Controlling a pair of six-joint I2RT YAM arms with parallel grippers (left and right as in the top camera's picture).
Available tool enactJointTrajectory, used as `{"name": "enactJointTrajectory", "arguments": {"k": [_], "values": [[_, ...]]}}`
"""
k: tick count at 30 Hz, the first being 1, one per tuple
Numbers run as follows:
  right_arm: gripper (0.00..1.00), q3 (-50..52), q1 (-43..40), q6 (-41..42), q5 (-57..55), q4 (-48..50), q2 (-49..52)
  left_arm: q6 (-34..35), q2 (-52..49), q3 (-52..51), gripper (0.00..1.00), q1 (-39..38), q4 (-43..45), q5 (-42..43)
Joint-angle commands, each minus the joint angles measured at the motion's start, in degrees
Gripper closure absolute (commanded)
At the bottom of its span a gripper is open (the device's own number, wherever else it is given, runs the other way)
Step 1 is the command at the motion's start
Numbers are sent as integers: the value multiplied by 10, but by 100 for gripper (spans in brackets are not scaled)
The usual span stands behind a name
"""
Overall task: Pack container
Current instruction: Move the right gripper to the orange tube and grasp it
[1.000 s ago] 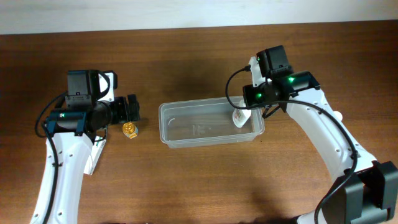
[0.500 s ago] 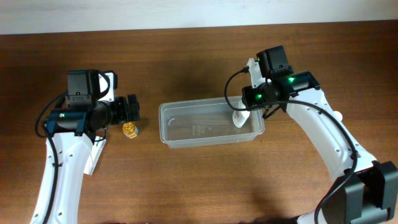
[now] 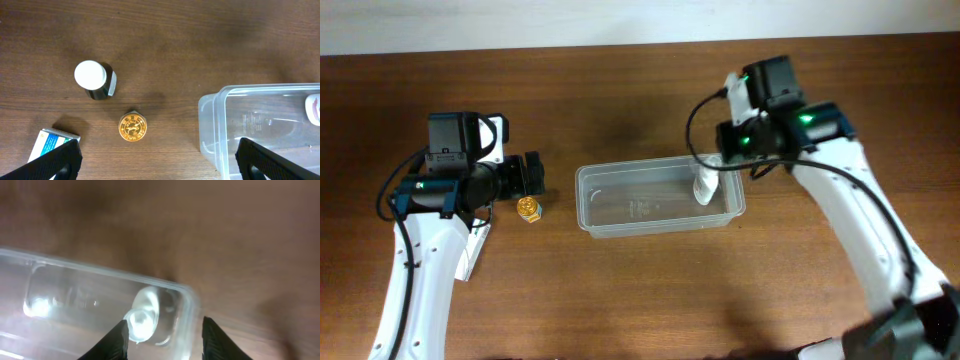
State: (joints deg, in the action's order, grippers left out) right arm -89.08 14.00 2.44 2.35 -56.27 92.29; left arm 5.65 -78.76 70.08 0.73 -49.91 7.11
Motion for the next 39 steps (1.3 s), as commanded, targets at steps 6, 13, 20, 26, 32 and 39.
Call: {"name": "enactJointTrajectory", "arguments": {"k": [6,13,20,26,32,39], "values": [[35,-82,-109,121,-131,-74,-78,3,0,11,1,-2,2,6],[29,-79,-261,117,-78,-151,-32,3,0,11,1,-2,2,6],[28,-78,-336,113,-51,-196,68,3,0,11,1,-2,2,6],[28,-78,-347,113,-49,-208,143,3,0,11,1,-2,2,6],[29,-78,-347,114,-42,-216,176,3,0,11,1,-2,2,6],[30,-76,-347,113,-43,-229,177,3,0,11,1,-2,2,6]]}}
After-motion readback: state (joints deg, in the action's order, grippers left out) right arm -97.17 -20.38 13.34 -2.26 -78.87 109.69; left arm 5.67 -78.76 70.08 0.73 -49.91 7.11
